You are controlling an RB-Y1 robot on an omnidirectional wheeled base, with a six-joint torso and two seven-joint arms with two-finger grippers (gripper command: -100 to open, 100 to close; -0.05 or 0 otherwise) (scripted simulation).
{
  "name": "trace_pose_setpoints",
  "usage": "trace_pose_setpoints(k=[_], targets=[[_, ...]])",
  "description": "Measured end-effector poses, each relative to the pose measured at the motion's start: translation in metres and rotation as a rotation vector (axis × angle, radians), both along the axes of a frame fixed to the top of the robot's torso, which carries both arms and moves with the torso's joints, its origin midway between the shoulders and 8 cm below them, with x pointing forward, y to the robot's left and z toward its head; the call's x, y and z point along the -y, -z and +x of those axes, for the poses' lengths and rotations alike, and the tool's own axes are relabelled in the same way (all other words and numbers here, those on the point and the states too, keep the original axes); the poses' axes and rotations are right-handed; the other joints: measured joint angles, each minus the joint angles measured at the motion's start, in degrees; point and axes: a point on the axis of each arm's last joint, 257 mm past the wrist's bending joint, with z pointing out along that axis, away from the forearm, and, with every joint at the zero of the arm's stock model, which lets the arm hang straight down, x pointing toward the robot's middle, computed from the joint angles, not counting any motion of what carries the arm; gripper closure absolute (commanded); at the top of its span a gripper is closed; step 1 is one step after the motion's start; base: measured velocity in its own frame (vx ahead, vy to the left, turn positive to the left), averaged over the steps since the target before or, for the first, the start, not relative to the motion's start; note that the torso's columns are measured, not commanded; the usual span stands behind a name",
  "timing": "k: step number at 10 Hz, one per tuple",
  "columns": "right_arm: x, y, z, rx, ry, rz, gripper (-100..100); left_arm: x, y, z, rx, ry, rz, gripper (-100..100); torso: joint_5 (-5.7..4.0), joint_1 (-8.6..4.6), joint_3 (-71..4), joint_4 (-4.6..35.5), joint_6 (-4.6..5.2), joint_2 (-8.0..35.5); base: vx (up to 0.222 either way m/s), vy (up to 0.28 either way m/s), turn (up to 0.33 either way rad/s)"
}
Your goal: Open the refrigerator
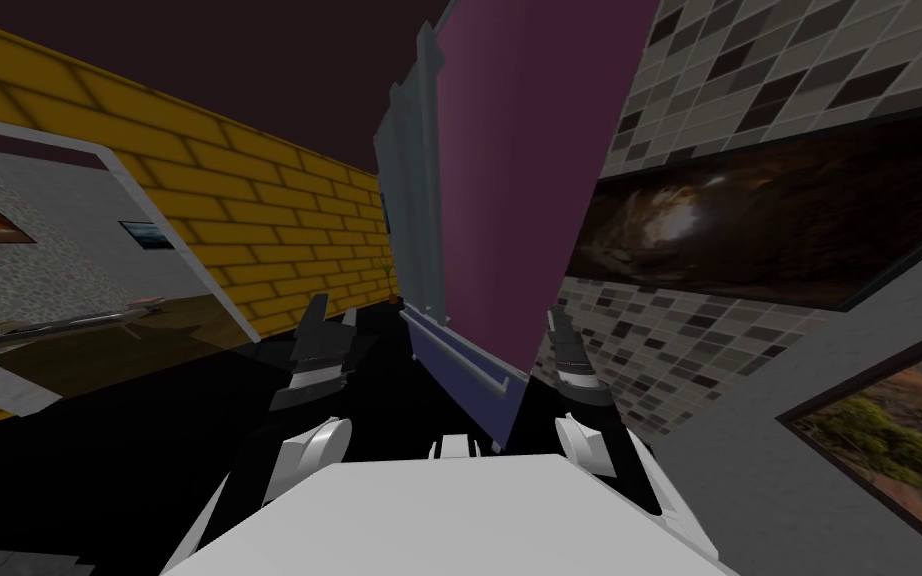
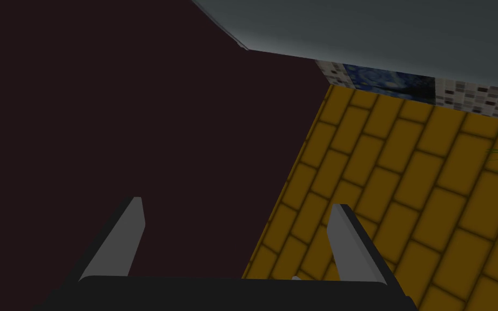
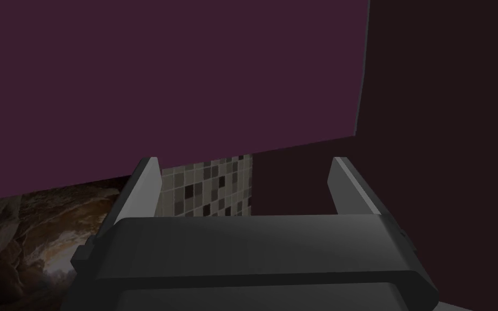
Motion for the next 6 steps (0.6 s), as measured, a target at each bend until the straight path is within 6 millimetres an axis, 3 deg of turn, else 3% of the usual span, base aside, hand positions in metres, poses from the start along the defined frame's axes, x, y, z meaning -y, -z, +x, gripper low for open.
trace_pose_setpoints(k=[6], targets=[[0.012,0.015,0.010,0.003,0.136,-0.148,-100,0.000,0.000,0.000,0.000,0.000,0.000,0,0.01,0.02,-0.12,-0.06,-0.07,-0.18,0.037,0.084,0.005]])
